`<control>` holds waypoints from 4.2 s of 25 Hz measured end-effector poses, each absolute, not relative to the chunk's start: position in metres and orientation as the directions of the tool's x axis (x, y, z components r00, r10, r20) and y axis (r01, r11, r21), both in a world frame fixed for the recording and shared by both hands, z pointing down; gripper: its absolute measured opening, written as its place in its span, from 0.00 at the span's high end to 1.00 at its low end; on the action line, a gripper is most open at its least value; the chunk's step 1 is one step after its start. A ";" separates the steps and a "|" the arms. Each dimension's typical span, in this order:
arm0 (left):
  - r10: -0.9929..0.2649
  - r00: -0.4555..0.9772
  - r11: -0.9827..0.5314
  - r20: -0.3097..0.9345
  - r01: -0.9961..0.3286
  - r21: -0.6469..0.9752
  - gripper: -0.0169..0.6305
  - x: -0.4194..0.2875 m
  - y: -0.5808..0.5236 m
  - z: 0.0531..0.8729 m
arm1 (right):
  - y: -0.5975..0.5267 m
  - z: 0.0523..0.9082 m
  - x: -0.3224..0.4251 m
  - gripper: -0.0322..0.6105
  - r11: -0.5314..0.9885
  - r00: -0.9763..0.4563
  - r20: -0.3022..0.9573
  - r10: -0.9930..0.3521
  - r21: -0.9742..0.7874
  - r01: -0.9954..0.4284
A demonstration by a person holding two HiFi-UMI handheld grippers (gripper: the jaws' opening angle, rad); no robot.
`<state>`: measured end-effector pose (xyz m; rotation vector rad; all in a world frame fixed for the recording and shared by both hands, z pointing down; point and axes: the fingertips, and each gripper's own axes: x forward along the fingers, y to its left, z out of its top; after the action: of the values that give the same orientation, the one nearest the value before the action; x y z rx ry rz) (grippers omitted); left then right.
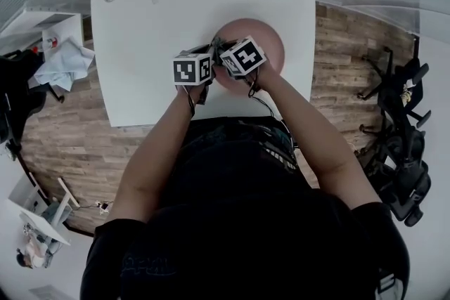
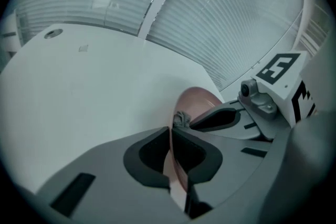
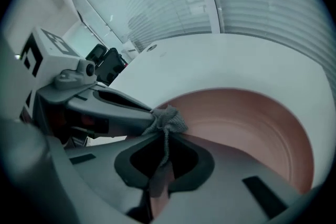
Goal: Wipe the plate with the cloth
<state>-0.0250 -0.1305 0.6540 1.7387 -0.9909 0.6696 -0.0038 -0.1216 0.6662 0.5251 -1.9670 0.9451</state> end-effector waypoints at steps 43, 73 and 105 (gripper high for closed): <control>-0.339 0.483 -0.114 0.807 -0.873 0.475 0.93 -0.023 -0.133 0.657 | -0.132 0.666 0.003 0.90 0.941 -0.372 0.908 -0.192 0.063 -0.333; -0.330 0.475 -0.151 0.816 -0.880 0.451 0.93 -0.019 -0.135 0.659 | -0.197 0.673 0.094 0.90 0.853 -0.105 0.914 -0.392 0.318 -0.414; -0.359 0.428 -0.173 0.830 -0.904 0.391 0.93 -0.021 -0.138 0.656 | -0.177 0.671 0.101 0.90 0.884 -0.179 0.948 -0.263 0.163 -0.439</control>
<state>-0.0213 -0.1376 0.6563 1.7378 -1.0980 0.7236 0.1014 -0.1769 0.6712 0.5327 -1.7731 0.1700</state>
